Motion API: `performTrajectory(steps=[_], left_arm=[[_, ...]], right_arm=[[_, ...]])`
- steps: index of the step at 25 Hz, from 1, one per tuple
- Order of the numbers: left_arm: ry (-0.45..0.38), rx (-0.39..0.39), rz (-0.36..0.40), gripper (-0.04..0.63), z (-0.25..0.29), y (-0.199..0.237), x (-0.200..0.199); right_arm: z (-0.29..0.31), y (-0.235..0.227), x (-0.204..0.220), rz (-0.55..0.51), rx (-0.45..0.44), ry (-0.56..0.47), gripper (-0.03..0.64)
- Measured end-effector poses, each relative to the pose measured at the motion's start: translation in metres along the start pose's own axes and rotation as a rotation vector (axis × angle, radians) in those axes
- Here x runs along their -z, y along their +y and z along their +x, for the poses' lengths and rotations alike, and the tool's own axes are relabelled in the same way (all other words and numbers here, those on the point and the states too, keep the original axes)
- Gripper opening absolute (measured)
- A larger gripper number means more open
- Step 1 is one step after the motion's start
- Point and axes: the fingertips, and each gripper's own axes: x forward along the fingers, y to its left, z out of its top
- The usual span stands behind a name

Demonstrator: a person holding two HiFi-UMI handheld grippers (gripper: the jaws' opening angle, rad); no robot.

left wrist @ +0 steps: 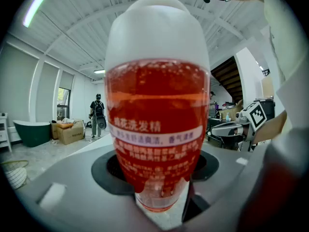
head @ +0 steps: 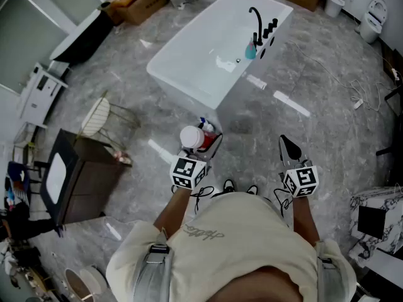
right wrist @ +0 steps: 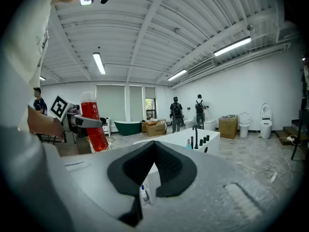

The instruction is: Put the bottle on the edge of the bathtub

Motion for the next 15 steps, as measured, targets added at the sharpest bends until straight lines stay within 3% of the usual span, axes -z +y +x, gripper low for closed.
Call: performTrajectory(steps=[9,15], left_arm=[[-0.037,-0.019,-0.027,0.301,-0.006,0.001,-0.015],[-0.016,-0.008,-0.033,0.301,-0.016,0.012,-0.007]], right_arm=[[0.004,0.01,-0.002,-0.035,-0.021,-0.011,0.002],[0.012,0.027,0.0,-0.052,-0.034,-0.004,0.002]])
